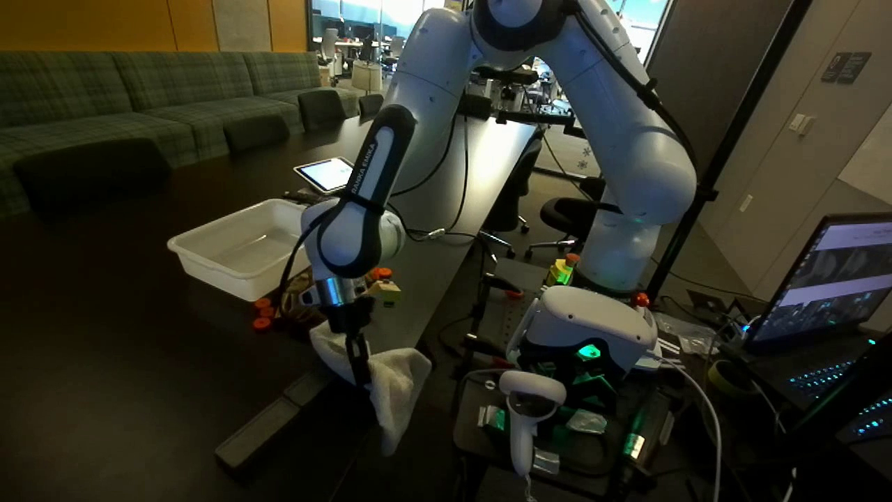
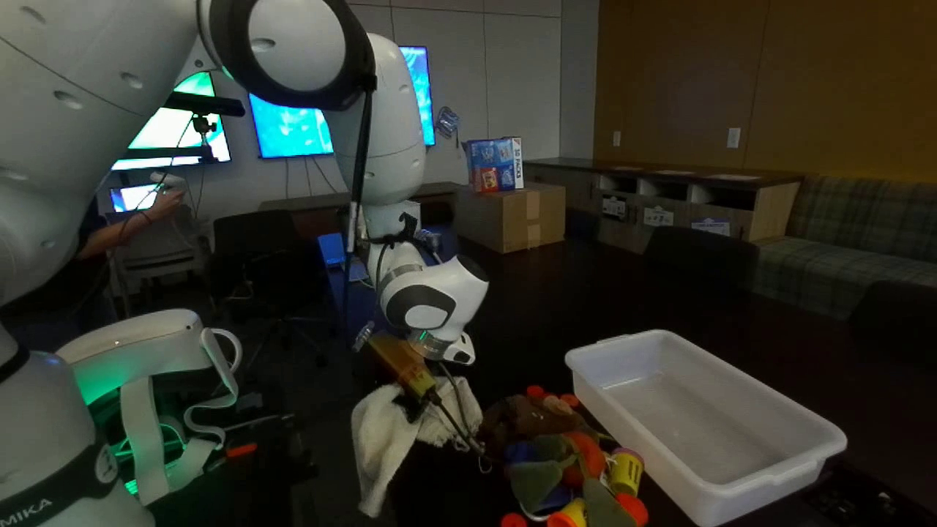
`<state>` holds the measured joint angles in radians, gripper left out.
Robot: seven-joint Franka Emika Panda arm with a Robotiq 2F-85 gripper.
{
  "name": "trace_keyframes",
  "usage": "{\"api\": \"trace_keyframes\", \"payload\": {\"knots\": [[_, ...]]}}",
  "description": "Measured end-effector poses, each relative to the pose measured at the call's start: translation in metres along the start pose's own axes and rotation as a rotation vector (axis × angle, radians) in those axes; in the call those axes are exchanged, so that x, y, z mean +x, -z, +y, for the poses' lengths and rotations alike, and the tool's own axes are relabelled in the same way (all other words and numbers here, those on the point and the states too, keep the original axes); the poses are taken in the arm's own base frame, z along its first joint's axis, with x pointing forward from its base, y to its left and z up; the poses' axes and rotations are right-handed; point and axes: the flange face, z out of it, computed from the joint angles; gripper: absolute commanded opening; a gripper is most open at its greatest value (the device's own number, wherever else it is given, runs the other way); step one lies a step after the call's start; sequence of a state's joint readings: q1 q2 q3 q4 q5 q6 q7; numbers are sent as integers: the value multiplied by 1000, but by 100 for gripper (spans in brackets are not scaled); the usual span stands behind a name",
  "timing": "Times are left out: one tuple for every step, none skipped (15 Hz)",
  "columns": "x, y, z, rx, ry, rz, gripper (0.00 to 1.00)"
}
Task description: Use the towel sweep the things on the table to the left and then put the towel in the white bin
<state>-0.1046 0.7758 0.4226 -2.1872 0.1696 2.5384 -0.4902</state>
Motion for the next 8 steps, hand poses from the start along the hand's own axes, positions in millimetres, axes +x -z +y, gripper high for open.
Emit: {"api": "trace_keyframes", "payload": {"knots": [[12,-5,-20,7,29,8,1],[24,-10,-40,12,56,19,1],[36,-14,-61,18,85,30,1],[45,-16,-78,24,112,40,1],[54,-15,-95,32,139,50,1],[61,-12,-109,40,161,61,1],[66,-8,-119,50,183,72,1],[69,-2,-127,60,207,83,1]]}}
